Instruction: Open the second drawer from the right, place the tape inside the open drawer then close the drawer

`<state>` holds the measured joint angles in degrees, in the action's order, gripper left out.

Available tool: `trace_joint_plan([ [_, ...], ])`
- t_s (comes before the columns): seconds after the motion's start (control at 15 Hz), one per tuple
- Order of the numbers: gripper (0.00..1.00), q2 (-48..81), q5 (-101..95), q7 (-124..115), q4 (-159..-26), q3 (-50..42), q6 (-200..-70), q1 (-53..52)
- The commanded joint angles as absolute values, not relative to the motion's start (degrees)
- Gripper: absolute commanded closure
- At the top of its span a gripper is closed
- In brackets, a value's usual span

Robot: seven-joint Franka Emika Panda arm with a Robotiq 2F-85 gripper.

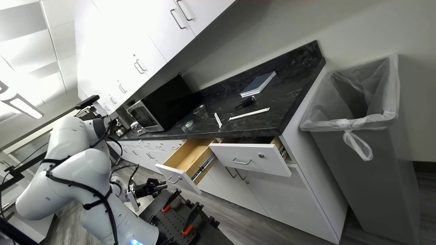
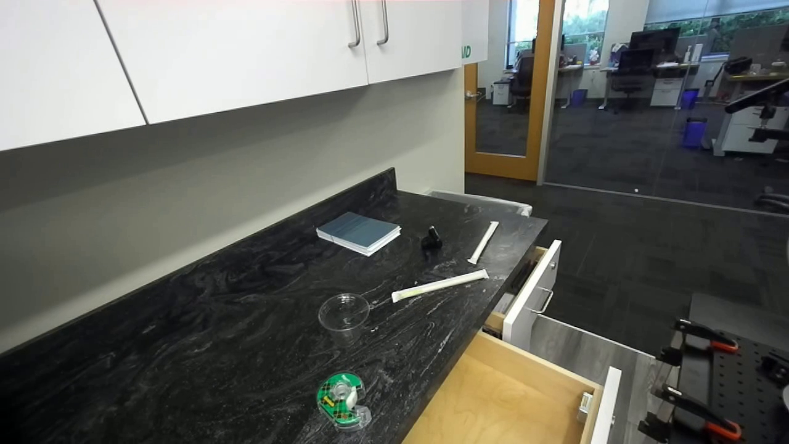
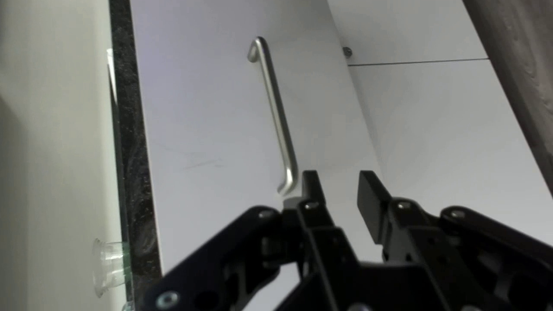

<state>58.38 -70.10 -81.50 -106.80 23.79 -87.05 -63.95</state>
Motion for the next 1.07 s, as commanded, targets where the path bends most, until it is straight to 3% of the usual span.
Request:
trace_joint_plan([
  [0.0, 0.37, 54.3, -68.8, -80.4, -108.4, 24.9, -93.0, -63.2],
  [0.33, 0.01, 45.9, -66.8, -78.2, -111.0, 24.9, -92.4, -63.5],
  [0.67, 0.00, 35.5, -64.9, -72.6, -115.7, 23.7, -94.8, -59.3],
  [0.73, 0.00, 40.8, -65.6, -75.3, -111.1, 22.7, -92.6, -62.7],
  [1.0, 0.00, 36.9, -65.4, -73.1, -113.7, 22.8, -93.7, -60.1],
])
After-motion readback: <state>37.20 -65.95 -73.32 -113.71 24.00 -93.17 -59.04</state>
